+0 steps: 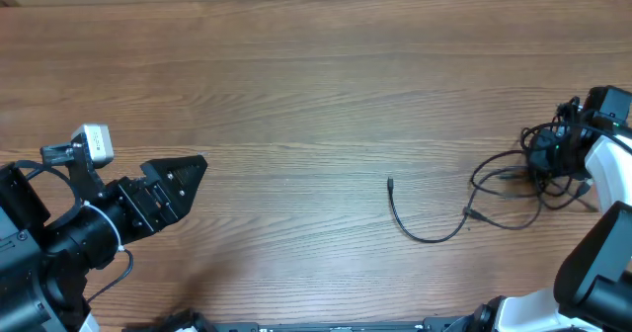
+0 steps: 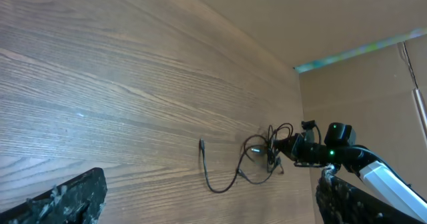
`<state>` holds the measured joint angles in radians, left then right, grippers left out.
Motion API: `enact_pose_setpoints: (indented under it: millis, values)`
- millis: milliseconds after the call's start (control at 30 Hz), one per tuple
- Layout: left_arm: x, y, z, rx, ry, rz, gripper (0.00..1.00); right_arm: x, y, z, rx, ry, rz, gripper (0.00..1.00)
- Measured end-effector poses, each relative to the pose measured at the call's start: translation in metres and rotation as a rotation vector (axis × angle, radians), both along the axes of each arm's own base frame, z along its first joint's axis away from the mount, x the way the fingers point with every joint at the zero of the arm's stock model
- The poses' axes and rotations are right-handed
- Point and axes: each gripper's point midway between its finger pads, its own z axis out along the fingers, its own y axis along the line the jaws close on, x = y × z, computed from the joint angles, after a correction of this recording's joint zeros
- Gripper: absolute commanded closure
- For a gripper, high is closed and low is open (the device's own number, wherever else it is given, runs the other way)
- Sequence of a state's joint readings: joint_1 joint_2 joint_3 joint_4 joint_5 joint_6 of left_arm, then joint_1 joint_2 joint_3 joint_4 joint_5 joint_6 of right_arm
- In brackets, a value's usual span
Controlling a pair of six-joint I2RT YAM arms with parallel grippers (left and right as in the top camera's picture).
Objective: Untangle cables
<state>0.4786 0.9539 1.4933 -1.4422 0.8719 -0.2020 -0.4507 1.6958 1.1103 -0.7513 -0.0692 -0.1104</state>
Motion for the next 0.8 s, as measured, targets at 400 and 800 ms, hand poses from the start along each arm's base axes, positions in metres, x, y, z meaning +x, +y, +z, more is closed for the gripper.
enact_pose_setpoints:
  millis: [400,800]
  values:
    - [0.0,0.0,0.0,0.001,-0.002,0.0,0.0,0.045,0.095,0.072,0.366,-0.168,0.216,0.96]
    - [-0.003,-0.002,-0.003,0.017,0.001,-0.021,0.0,0.049,0.2,0.187,0.411,-0.308,0.522,0.96]
